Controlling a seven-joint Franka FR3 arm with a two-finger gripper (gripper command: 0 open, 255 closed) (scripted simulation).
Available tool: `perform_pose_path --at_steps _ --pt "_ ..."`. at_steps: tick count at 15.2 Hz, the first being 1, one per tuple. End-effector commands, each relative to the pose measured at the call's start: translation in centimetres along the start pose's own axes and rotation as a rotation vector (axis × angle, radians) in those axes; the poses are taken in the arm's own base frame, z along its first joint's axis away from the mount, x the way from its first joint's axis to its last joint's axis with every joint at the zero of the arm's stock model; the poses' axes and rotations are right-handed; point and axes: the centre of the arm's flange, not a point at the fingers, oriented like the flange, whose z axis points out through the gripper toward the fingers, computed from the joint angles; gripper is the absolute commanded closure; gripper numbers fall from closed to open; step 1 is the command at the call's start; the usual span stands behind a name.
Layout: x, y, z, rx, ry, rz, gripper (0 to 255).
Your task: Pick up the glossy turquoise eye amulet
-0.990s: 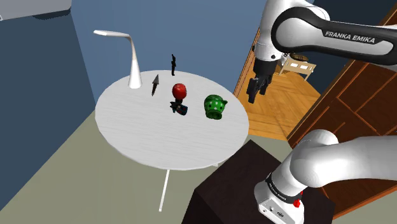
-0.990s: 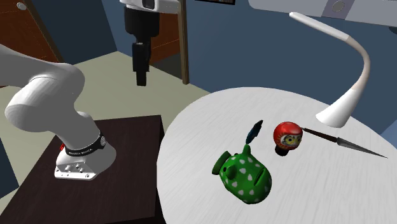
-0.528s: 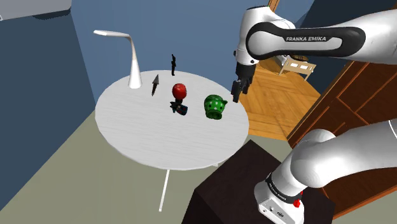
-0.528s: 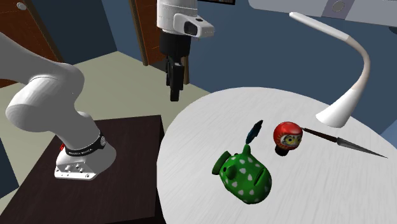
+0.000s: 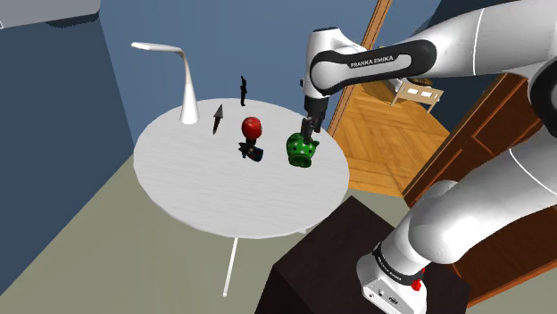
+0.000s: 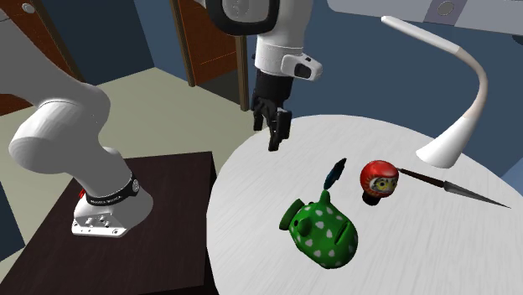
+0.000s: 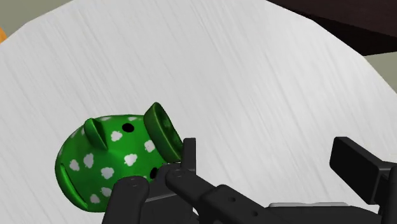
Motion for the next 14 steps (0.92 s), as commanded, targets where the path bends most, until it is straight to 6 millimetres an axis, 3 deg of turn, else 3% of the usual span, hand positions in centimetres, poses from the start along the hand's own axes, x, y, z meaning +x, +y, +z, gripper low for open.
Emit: perform_pose_path --at_steps 1,14 --pt "2.4 0.7 1.0 -0.004 0.005 -0.035 0" --pt "17.8 1.0 7.6 -0.022 0.03 -0.253 0"
